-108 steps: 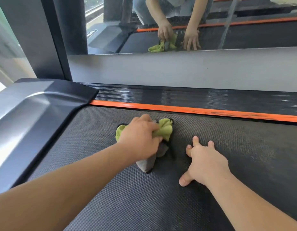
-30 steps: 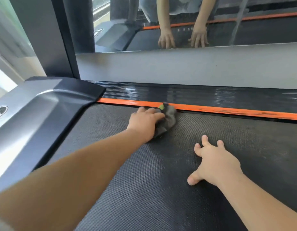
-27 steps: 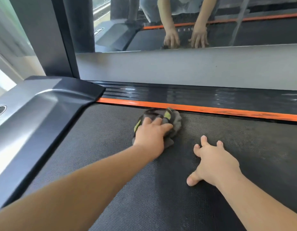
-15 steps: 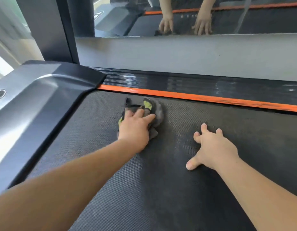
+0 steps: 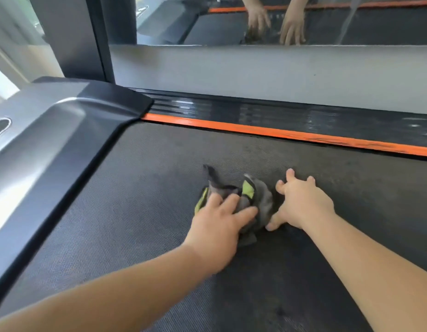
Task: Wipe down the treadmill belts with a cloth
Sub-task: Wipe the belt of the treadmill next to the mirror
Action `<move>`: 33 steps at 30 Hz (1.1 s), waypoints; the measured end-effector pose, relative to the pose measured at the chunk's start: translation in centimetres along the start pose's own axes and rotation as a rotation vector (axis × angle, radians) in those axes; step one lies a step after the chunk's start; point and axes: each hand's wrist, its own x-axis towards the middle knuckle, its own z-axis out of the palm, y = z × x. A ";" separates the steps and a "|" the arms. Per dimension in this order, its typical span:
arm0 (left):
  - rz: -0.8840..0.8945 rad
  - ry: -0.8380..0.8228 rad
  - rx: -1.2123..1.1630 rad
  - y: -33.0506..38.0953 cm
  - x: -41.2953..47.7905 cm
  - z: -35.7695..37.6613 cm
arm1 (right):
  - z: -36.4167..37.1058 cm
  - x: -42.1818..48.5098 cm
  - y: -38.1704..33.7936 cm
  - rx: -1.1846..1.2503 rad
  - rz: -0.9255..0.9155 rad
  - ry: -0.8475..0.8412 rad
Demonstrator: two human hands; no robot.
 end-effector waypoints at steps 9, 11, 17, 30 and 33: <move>-0.400 -0.094 -0.079 0.4 -0.2 -2.2 | 3.6 -7.4 1.7 0.088 -0.083 0.257; -0.320 -0.149 -0.040 4.9 -2.6 -1.6 | 4.3 -9.9 2.8 0.145 -0.084 0.273; 0.235 -0.122 0.012 1.6 -7.9 -1.0 | 6.5 -18.1 6.4 0.177 -0.037 0.174; -0.385 -0.060 -0.149 3.9 -10.6 -2.6 | 12.1 -23.7 7.6 0.094 0.113 -0.110; -0.893 0.022 -0.255 2.2 -9.2 -3.3 | 11.9 -23.7 7.6 0.053 0.115 -0.103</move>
